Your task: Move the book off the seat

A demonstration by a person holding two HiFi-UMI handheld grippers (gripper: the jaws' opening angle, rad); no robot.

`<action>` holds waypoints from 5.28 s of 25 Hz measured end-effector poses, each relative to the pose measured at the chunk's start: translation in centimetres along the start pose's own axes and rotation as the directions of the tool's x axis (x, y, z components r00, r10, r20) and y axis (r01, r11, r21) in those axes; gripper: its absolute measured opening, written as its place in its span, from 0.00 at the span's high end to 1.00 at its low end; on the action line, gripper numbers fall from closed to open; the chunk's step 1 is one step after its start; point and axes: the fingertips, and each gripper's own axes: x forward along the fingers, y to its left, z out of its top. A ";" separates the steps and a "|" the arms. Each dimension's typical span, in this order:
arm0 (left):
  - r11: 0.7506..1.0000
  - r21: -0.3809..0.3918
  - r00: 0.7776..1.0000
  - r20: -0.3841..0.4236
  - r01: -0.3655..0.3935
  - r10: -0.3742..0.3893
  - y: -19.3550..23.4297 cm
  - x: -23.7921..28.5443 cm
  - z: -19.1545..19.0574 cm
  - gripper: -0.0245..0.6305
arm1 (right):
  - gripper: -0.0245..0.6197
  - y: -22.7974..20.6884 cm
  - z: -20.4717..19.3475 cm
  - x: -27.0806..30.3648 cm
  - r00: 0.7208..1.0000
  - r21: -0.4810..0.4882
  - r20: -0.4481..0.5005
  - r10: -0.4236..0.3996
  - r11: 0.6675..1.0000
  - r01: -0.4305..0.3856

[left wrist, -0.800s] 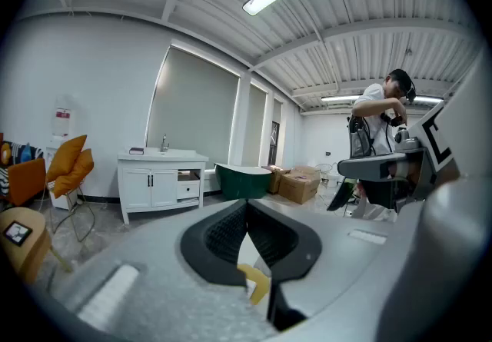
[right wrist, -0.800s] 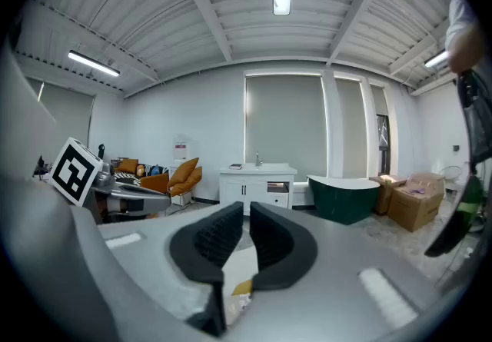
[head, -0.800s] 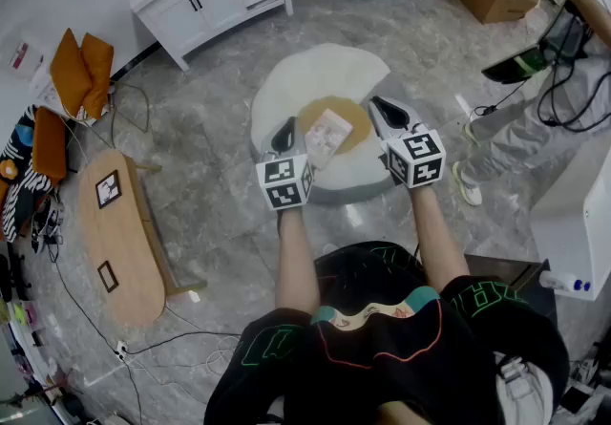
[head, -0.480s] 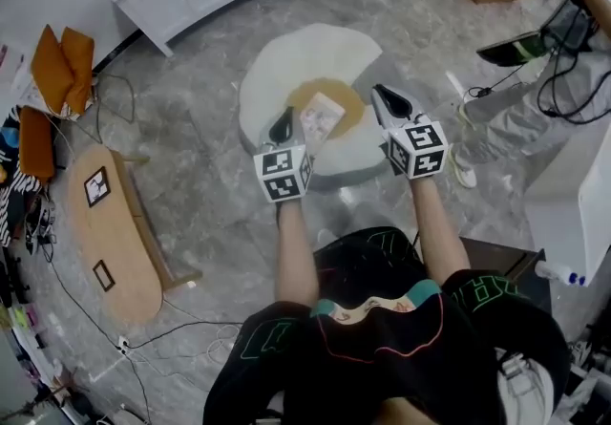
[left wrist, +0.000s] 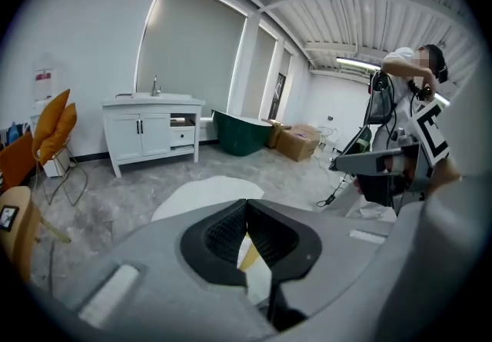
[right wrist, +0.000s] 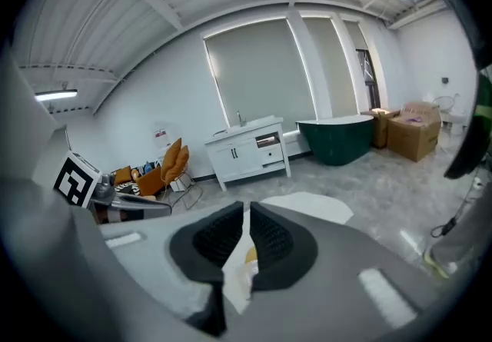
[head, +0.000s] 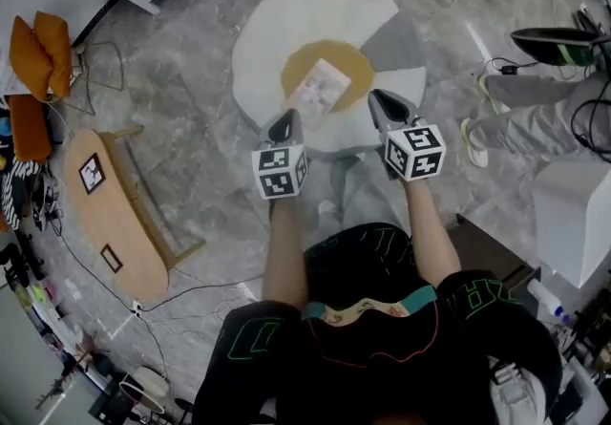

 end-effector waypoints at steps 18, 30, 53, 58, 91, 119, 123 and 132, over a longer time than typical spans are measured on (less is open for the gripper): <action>0.966 0.084 0.904 -0.381 0.243 -0.194 1.2 16.1 -7.3 0.94 | 0.91 -7.6 -13.1 11.4 0.971 0.291 -0.240 -0.015 0.953 0.087; 0.900 0.117 0.769 -0.573 0.420 -0.285 8.5 28.4 -23.0 0.94 | 0.91 -7.1 -31.5 21.5 0.917 0.442 -0.382 -0.115 0.849 0.291; 0.878 -0.100 0.604 -0.690 0.468 -0.400 12.4 35.4 -32.9 0.51 | 0.57 -7.7 -40.7 30.1 0.827 0.538 -0.538 -0.161 0.690 0.484; 0.886 -0.162 0.610 -0.671 0.435 -0.422 12.6 32.5 -31.9 0.52 | 0.60 -6.5 -38.8 29.0 0.819 0.476 -0.550 -0.164 0.744 0.469; 0.865 -0.491 0.973 -0.232 -0.102 -0.017 18.9 1.1 -29.0 0.55 | 0.61 18.2 -26.3 22.5 0.806 -0.089 -0.563 0.182 0.956 -0.278; 0.510 -0.754 0.895 -0.240 -0.415 0.375 45.6 -32.3 -45.9 0.55 | 0.61 66.0 -37.3 26.7 0.515 -0.288 -0.801 0.307 0.556 -0.780; 0.401 -0.808 0.857 -0.230 -0.433 0.461 48.6 -35.4 -47.5 0.55 | 0.61 71.8 -38.3 28.0 0.470 -0.308 -0.828 0.304 0.454 -0.836; 0.208 -0.863 0.790 -0.290 -0.460 0.540 56.5 -38.1 -50.8 0.55 | 0.61 80.9 -41.3 33.5 0.355 -0.263 -0.893 0.277 0.318 -0.911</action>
